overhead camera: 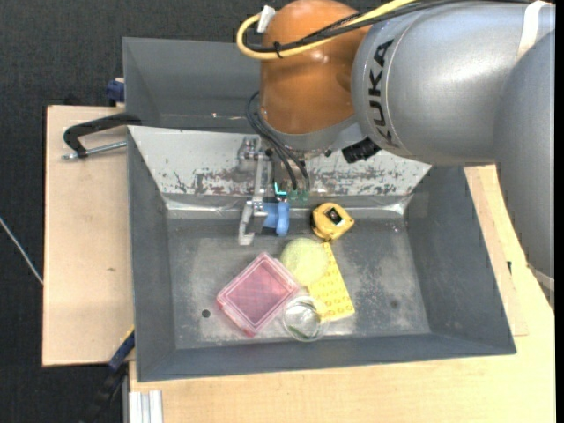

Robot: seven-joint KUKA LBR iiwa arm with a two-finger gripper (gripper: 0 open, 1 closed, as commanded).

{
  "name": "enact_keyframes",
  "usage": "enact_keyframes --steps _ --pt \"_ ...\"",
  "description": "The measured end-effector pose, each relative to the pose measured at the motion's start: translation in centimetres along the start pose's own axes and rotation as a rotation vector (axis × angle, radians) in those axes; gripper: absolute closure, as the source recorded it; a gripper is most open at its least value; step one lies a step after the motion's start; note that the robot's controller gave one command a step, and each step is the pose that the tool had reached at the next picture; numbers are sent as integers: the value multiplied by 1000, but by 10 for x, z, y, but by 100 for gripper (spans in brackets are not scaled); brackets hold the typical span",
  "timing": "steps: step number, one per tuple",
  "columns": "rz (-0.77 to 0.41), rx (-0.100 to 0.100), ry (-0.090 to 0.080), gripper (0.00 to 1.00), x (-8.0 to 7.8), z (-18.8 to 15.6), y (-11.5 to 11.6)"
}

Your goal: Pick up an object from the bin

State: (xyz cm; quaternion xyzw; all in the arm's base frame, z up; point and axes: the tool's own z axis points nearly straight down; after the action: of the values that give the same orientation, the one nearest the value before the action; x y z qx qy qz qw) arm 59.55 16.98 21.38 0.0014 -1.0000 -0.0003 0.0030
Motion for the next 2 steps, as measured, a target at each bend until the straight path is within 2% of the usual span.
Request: enact_keyframes --steps 1,2 --pt "2 -2 -8 0 -2 -5 -1" --pt "0 -5 -18 0 7 7 -6"
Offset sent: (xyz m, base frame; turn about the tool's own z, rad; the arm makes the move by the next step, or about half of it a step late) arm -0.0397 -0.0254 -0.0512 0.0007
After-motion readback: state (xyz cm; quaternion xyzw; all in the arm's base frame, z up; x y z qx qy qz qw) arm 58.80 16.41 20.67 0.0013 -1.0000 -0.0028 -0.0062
